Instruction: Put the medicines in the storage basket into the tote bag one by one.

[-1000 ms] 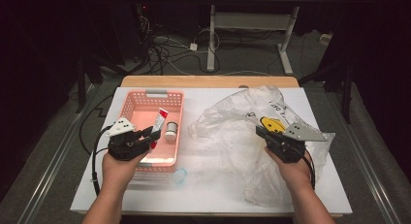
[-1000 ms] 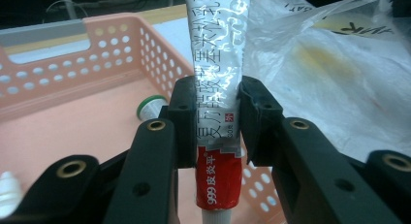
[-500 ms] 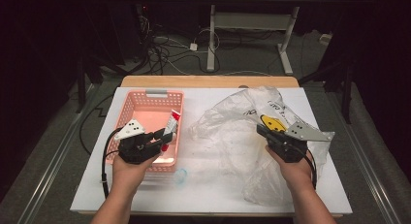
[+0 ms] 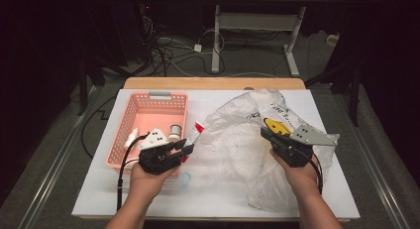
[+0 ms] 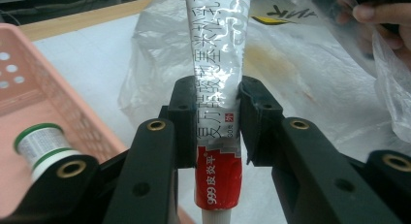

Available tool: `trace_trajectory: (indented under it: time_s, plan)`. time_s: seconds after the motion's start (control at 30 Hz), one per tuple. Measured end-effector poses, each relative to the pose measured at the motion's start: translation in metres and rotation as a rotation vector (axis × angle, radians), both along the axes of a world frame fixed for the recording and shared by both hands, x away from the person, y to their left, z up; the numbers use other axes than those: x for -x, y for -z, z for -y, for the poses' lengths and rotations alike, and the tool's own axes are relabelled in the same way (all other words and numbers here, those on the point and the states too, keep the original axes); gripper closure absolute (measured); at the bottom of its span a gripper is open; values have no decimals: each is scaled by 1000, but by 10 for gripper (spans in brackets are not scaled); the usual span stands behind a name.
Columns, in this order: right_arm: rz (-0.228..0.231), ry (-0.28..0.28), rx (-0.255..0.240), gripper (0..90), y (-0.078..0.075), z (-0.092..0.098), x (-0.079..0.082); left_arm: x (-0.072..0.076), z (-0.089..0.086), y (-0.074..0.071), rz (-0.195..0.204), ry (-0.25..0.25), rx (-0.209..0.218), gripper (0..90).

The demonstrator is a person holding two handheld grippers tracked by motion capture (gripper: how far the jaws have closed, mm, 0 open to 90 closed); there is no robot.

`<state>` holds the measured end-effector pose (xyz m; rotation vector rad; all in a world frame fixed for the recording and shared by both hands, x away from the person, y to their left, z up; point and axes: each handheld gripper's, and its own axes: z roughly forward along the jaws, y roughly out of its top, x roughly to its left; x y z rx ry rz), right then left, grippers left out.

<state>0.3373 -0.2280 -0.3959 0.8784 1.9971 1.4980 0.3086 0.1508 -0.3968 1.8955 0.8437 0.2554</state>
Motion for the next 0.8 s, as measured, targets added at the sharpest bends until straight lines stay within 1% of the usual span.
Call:
trace_trajectory:
  time_s: [0.13,0.17,0.2,0.23,0.27,0.3,0.33,0.4,0.43,0.47,0.57,0.6,0.63,0.67,0.7,0.73,0.77,0.8]
  plan:
    - [3,-2,-3,900,-2,-1,2,2,10,2,8,19,-2,683]
    - [5,-1,-5,900,-3,-2,2,3,17,4,8,33,-7,683]
    - [5,-3,-5,900,-3,-2,3,3,17,4,8,33,-7,683]
    - [9,-4,-6,900,-4,-3,3,3,23,5,8,48,-14,683]
    - [8,-3,-4,900,-4,-3,3,3,23,5,8,48,-14,683]
    - [9,-5,-5,900,-5,-4,4,4,30,7,5,62,-16,683]
    - [9,-5,-5,900,-5,-4,4,4,30,7,5,62,-16,683]
    - [12,-6,-6,900,-6,-6,5,4,39,9,2,79,-25,683]
    - [12,-4,-6,900,-7,-6,5,4,39,9,2,79,-25,683]
    - [11,-1,-7,900,-7,-6,5,4,43,10,-1,86,-27,683]
    - [16,6,-10,900,-8,-6,5,3,56,12,3,107,-47,683]
    - [16,9,-14,900,-8,-6,5,1,64,14,-4,115,-40,683]
    - [16,6,-13,900,-8,-5,5,1,64,14,-4,115,-40,683]
    - [19,7,-13,900,-8,-4,5,0,68,15,-5,117,-42,683]
    - [20,9,-14,900,-9,-4,5,-2,73,15,-4,117,-52,683]
    - [21,11,-14,900,-9,-3,6,-7,81,18,-10,118,-61,683]
    - [17,15,-16,900,-9,-3,6,-7,81,18,-10,118,-61,683]
    - [19,16,-18,900,-9,-2,7,-11,88,21,-13,119,-76,683]
